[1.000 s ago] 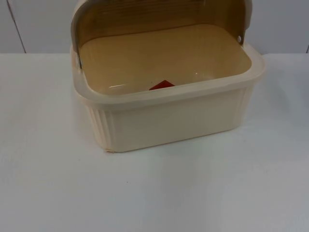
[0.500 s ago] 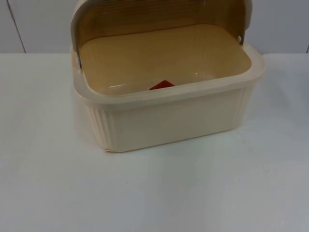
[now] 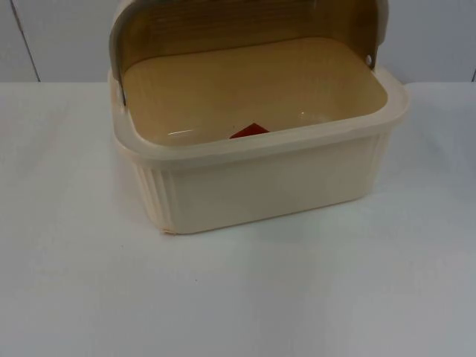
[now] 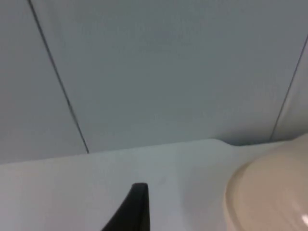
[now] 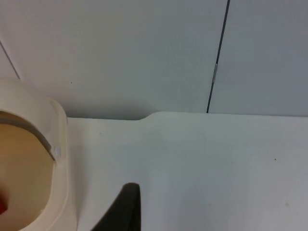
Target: Open the box lid with the left hand, place the block into the box with the right hand, then close the box lid with the left hand.
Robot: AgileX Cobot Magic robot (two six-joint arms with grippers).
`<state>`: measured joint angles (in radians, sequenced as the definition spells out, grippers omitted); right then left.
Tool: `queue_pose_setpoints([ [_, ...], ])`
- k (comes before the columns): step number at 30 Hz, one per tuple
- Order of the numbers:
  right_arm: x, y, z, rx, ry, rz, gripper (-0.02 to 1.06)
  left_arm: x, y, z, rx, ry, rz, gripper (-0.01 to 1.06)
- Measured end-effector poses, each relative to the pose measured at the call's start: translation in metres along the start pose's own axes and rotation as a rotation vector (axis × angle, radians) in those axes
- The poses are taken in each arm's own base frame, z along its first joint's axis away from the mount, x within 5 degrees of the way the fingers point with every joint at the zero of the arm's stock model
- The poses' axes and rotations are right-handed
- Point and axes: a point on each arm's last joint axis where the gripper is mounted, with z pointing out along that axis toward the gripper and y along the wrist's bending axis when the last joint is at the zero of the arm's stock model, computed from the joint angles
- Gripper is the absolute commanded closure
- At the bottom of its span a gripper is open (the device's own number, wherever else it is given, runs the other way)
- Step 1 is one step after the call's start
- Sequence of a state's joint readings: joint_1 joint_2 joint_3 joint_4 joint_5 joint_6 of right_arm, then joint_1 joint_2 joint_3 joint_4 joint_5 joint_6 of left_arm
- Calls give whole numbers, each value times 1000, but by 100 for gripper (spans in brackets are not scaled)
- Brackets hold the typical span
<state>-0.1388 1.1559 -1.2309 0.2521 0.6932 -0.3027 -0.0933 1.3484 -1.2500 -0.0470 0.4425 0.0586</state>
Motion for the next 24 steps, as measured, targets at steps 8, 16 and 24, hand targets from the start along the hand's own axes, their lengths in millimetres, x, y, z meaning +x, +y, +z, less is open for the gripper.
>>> queue_pose_setpoints([
  [8,1,0,0,-3,11,0,-1,-48,-23,47,79,4,77,0],
  [16,1,0,0,-3,11,0,-1,-67,-81,100,200,6,196,0],
  [24,1,0,0,-4,14,0,-1,-58,-132,116,298,-28,562,0],
])
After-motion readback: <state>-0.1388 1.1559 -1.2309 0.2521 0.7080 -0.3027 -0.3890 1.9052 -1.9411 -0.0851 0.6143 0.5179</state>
